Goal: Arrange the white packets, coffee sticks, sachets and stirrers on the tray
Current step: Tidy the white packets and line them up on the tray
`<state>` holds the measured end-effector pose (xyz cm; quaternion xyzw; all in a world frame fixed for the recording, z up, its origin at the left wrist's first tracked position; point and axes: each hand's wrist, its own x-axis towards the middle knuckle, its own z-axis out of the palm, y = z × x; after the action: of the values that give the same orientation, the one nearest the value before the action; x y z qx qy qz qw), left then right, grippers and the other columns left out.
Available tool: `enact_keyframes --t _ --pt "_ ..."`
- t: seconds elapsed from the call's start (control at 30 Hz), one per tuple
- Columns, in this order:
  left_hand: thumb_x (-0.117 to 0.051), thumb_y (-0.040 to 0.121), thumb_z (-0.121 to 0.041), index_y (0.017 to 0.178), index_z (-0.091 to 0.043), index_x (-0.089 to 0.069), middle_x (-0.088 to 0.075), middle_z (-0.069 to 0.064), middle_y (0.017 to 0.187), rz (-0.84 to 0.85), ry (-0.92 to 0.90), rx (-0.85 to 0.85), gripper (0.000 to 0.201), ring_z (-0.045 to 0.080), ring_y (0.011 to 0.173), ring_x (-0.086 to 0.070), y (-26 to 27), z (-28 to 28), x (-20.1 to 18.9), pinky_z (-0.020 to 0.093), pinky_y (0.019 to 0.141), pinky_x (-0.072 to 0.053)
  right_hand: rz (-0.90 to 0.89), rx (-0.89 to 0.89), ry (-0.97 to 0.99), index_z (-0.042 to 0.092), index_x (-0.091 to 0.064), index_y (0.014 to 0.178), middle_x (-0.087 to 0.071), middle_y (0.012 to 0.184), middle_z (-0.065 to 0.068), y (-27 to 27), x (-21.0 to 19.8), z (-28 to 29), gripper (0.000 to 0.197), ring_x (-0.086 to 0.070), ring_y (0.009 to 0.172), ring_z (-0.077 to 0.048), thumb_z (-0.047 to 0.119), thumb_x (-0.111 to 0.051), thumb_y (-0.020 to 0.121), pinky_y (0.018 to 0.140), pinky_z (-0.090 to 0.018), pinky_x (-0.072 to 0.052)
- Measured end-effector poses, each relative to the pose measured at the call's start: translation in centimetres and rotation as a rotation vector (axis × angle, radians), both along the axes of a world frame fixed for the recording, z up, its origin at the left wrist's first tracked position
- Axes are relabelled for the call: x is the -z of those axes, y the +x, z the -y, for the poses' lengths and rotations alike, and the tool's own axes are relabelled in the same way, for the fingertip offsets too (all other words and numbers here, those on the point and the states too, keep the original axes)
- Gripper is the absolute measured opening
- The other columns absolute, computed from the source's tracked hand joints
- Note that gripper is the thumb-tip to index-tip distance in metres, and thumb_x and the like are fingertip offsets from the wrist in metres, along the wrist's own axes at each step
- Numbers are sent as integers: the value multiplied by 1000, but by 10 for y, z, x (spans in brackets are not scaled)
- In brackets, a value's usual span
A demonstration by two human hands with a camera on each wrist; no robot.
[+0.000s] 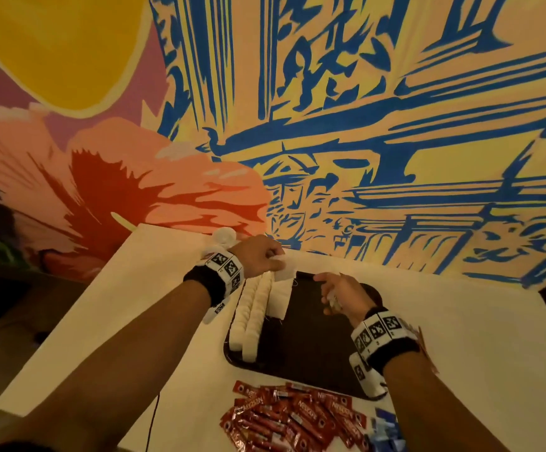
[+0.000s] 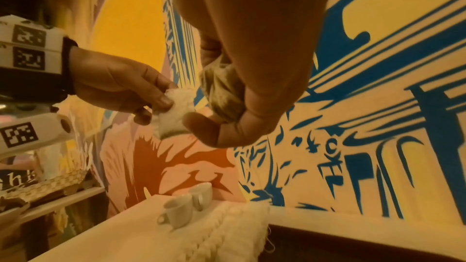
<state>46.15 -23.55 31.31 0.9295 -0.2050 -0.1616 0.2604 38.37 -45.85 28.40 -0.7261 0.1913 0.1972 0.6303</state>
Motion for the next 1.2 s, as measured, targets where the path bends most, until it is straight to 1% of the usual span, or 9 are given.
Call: enact_keyframes --t 0.13,0.27,0.37,0.5,0.7,0.83,1.0,1.1,1.2 --pt "-69 91 -33 110 -20 -72 -68 -3 103 -67 90 49 23 10 91 -56 10 3 54 24 81 -41 -34 38 -24 9 -62 123 -60 87 -9 0 35 -3 29 -58 77 -19 16 -38 108 63 -33 -54" --pt "-70 90 -32 109 -21 -73 -69 -2 110 -159 135 81 22 17 102 -63 18 5 106 26 86 -45 -94 67 -11 9 -63 123 -67 92 -11 -5 61 -8 28 -63 81 -19 2 -45 102 65 -32 -58" --pt "-68 91 -32 112 -21 -73 -69 0 117 -195 191 100 24 20 108 -64 24 6 134 26 87 -46 -136 88 9 9 -63 124 -69 106 -13 -6 75 -10 38 -65 92 -22 -9 -47 95 69 -32 -60" --pt "-67 91 -33 115 -21 -73 -70 2 119 -240 240 96 27 23 110 -64 32 7 159 28 90 -49 -133 127 43 7 -62 127 -68 109 -14 -4 92 -16 38 -67 99 -25 -10 -52 95 80 -37 -61" --pt "-66 91 -29 115 -24 -73 -71 2 116 -281 262 96 25 24 106 -66 39 10 189 27 85 -50 -101 143 57 8 -62 125 -70 108 -14 4 101 -24 35 -69 97 -25 -9 -54 96 83 -39 -61" --pt "-64 93 -29 122 -23 -68 -67 6 124 -257 304 83 29 27 109 -64 44 14 201 31 90 -51 -94 154 76 8 -61 125 -71 106 -14 10 102 -26 35 -68 95 -25 -10 -53 96 81 -37 -61" --pt "-63 94 -31 127 -22 -64 -63 10 128 -197 347 38 35 31 112 -63 46 21 204 36 95 -52 -87 169 114 5 -63 124 -71 113 -17 11 107 -22 28 -69 99 -25 -1 -52 99 86 -40 -61" --pt "-60 95 -25 124 -20 -64 -63 11 125 -138 360 36 30 32 111 -63 43 23 202 37 94 -52 -105 180 160 6 -64 125 -70 114 -17 10 110 -21 27 -69 101 -27 6 -49 103 85 -40 -60" --pt "-57 94 -21 117 -22 -67 -63 7 126 -76 361 1 25 29 117 -60 41 23 199 37 100 -49 -89 185 198 6 -62 126 -71 113 -16 9 113 -22 29 -69 100 -27 12 -42 107 85 -40 -60"
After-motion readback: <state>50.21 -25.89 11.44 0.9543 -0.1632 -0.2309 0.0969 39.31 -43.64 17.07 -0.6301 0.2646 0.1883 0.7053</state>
